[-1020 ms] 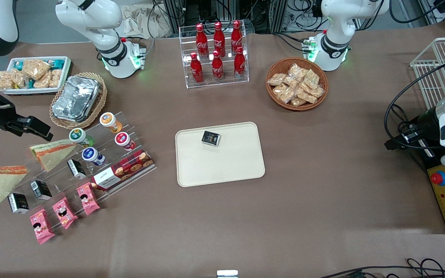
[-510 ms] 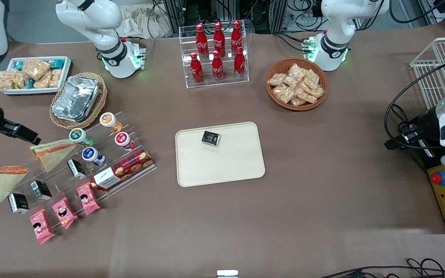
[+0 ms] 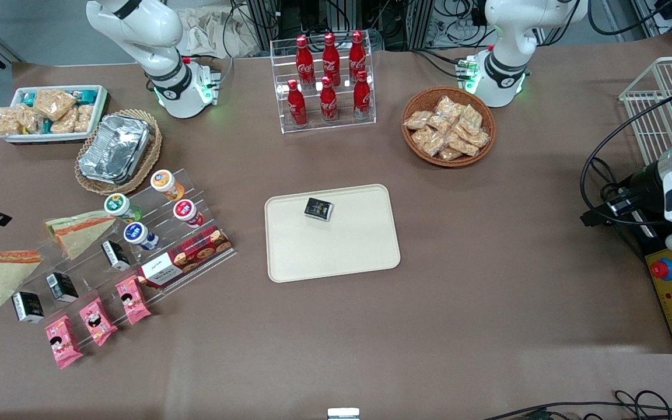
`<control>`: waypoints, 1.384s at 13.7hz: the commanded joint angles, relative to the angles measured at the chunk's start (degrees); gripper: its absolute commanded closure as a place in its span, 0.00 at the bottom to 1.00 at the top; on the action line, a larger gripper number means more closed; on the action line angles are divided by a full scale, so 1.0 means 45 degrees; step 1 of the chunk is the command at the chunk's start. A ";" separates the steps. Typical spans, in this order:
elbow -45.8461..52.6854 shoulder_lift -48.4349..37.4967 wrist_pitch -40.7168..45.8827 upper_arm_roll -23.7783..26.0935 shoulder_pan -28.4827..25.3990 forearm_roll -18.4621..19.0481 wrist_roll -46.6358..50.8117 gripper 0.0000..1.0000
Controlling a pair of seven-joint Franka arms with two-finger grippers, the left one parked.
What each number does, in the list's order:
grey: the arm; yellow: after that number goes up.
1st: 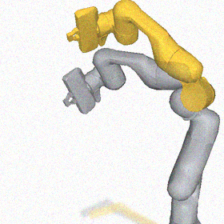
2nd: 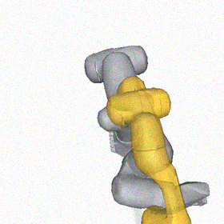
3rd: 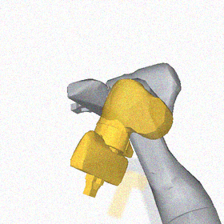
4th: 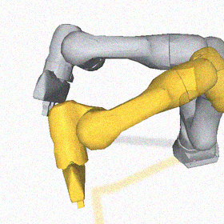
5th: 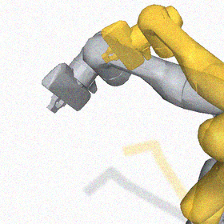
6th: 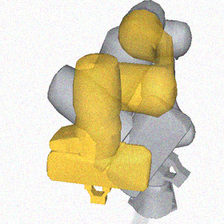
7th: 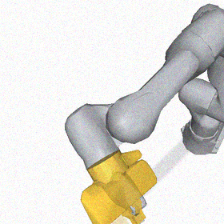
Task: Place sandwich on tray
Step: 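Move the right gripper over the wrapped sandwich in the acrylic rack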
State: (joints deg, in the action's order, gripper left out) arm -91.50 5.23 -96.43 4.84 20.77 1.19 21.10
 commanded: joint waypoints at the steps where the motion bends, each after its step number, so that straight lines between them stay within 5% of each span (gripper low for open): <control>1: 0.0939 0.1082 -0.0266 0.0039 0.0540 0.0263 0.0137 0.04; 9: 0.0842 0.2684 -0.3274 -0.0118 0.1264 0.0264 -0.0821 0.04; 19: 0.0724 0.4110 -0.4370 -0.0294 0.1537 0.0400 -0.1407 0.04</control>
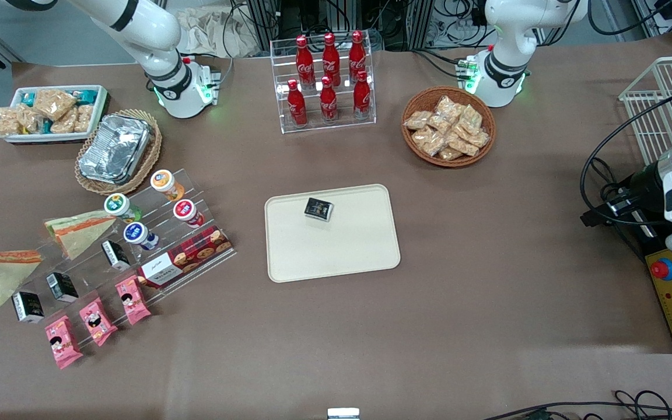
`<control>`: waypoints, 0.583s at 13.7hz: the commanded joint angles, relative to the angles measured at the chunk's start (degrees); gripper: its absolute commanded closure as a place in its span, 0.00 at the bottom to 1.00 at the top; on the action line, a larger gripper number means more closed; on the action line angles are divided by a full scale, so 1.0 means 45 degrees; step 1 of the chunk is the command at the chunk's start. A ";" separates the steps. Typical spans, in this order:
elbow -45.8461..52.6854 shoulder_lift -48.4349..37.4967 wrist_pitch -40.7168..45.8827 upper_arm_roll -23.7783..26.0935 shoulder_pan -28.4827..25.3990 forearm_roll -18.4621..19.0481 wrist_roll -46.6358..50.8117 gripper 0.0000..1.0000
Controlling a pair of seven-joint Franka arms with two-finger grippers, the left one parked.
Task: Place sandwich on tray
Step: 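Lower the right gripper and close it on the wrapped sandwich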
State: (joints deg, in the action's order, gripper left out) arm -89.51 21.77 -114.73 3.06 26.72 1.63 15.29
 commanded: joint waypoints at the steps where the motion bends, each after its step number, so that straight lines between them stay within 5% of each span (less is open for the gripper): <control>1: 0.0282 0.0532 -0.0401 0.0101 0.0233 0.0303 -0.0116 0.04; 8: 0.0029 0.1060 -0.0809 0.0101 0.0253 0.0245 -0.0331 0.03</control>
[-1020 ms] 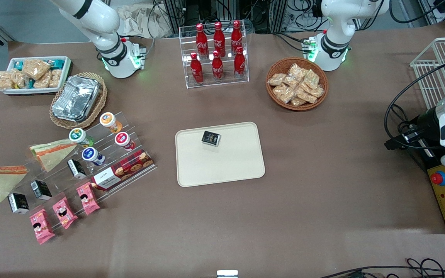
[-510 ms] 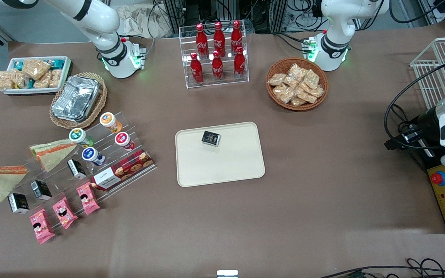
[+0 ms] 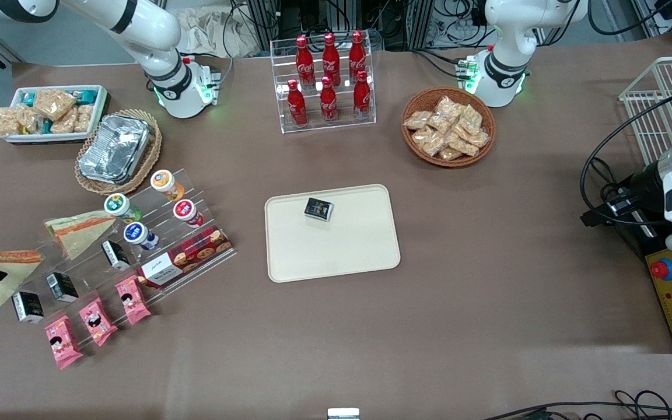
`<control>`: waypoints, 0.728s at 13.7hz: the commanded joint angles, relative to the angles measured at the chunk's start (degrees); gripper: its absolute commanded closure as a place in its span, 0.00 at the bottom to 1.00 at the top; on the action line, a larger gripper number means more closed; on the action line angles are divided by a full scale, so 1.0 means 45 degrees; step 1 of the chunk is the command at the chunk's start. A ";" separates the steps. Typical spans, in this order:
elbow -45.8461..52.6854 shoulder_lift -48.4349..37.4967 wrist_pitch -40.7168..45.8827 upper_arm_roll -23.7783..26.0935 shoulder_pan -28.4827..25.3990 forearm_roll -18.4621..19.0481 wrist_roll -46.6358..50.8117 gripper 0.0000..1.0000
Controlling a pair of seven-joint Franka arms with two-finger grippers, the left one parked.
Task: Place sandwich on tray
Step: 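Lower the right gripper and close it on the wrapped sandwich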
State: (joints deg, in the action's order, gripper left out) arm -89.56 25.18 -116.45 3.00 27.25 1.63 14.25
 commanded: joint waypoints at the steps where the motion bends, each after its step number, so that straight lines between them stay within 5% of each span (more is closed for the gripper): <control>1: -0.0001 0.0361 -0.0605 0.0115 0.0233 0.0223 -0.0101 0.04; 6: 0.0018 0.0518 -0.0665 0.0135 0.0371 -0.0129 -0.0120 0.08; 10: 0.0018 0.0537 -0.0646 0.0135 0.0352 -0.0148 -0.0510 0.61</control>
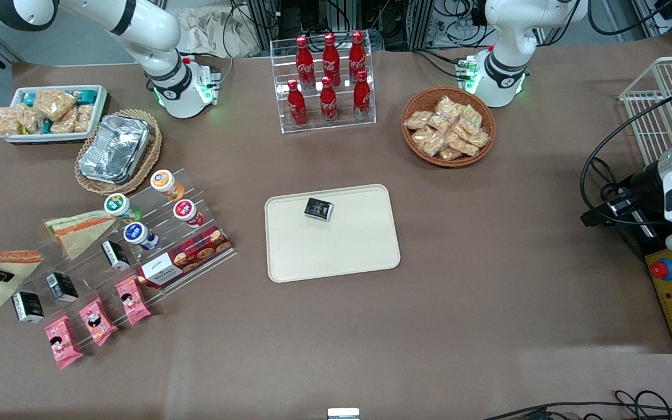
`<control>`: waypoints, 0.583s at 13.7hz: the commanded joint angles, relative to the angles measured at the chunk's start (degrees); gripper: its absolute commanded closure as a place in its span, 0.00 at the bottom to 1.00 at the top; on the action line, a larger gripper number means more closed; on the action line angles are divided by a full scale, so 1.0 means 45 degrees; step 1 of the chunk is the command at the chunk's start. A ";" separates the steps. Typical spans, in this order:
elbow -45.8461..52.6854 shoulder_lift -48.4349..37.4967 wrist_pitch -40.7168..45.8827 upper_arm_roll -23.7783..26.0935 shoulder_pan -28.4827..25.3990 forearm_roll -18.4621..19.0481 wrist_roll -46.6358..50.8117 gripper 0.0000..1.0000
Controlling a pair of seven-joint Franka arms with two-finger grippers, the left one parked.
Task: Place sandwich on tray
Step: 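Lower the right gripper and close it on the wrapped sandwich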
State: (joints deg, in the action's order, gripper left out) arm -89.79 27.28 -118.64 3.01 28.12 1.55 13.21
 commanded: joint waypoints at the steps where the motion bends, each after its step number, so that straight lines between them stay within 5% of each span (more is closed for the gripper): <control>1: 0.0091 0.0110 -0.0218 0.0131 0.0158 -0.0131 -0.0298 0.65; 4: 0.0208 0.0130 -0.0258 0.0190 0.0177 -0.0150 -0.0299 1.00; 8: 0.0364 -0.0201 -0.0063 0.0288 0.0080 -0.0636 -0.0318 1.00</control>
State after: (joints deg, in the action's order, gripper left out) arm -89.20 27.12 -119.19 3.69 28.10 0.70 12.89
